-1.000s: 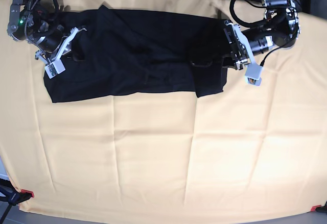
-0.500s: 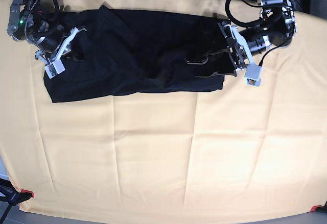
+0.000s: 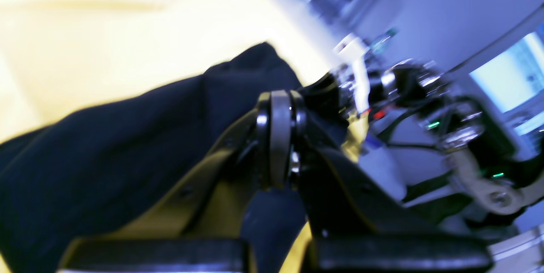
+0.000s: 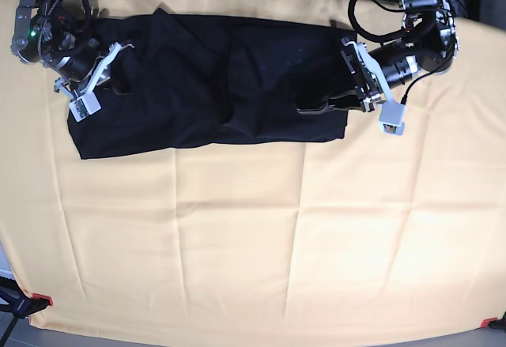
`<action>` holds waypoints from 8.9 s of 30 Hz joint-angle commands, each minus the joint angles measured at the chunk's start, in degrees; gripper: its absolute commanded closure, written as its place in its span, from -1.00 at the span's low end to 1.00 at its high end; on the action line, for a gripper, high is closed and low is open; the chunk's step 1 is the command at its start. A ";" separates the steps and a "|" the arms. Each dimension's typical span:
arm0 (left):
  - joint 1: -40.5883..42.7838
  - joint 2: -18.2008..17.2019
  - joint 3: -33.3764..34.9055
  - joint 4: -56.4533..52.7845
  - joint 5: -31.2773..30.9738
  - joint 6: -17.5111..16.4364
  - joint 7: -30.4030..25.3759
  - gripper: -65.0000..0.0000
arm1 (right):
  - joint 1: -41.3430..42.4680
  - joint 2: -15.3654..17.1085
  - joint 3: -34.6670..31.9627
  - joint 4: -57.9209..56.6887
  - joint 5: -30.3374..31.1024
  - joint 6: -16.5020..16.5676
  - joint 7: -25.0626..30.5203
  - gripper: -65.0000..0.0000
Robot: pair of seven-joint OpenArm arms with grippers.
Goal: Fold the T-shirt properly
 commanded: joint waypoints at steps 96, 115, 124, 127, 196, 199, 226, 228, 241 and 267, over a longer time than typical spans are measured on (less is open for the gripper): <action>1.88 -3.06 9.01 5.64 40.48 12.15 -14.23 0.77 | 7.41 0.33 12.66 -10.49 23.26 1.55 -14.12 1.00; 2.71 -9.25 -10.29 9.07 35.06 14.23 -13.51 0.05 | 10.93 6.84 17.46 -3.15 1.62 -11.37 -8.96 1.00; 4.17 -9.25 -10.29 8.44 35.08 14.25 -13.62 0.05 | 10.73 1.99 17.86 13.11 11.96 -12.00 -12.52 1.00; 4.15 -9.25 -10.29 8.44 35.06 14.25 -13.64 0.05 | 10.71 -2.01 17.79 13.75 21.49 -7.30 -16.13 1.00; 3.58 -10.51 10.45 9.40 -0.68 -0.49 4.61 1.00 | 18.69 -2.16 -5.09 17.14 12.63 4.38 -3.89 1.00; 3.50 -10.49 18.80 10.60 6.14 -0.49 1.88 1.00 | 21.75 -1.55 -5.16 11.37 12.61 4.38 -3.56 1.00; 1.05 -5.86 45.16 9.01 65.42 14.99 -21.11 1.00 | 42.32 3.39 -22.38 -28.13 -2.86 4.38 3.56 1.00; 0.59 -6.97 45.16 7.96 66.05 14.99 -21.22 1.00 | 42.32 4.50 -22.38 -28.13 -1.49 4.38 1.42 1.00; -2.08 -9.68 45.16 2.23 65.72 16.70 -22.34 1.00 | 43.10 3.34 -22.34 -27.78 6.56 4.38 0.24 1.00; -2.21 -10.80 45.31 2.43 62.60 13.60 -18.99 1.00 | 33.16 7.89 -23.91 -18.01 5.75 4.38 -0.66 1.00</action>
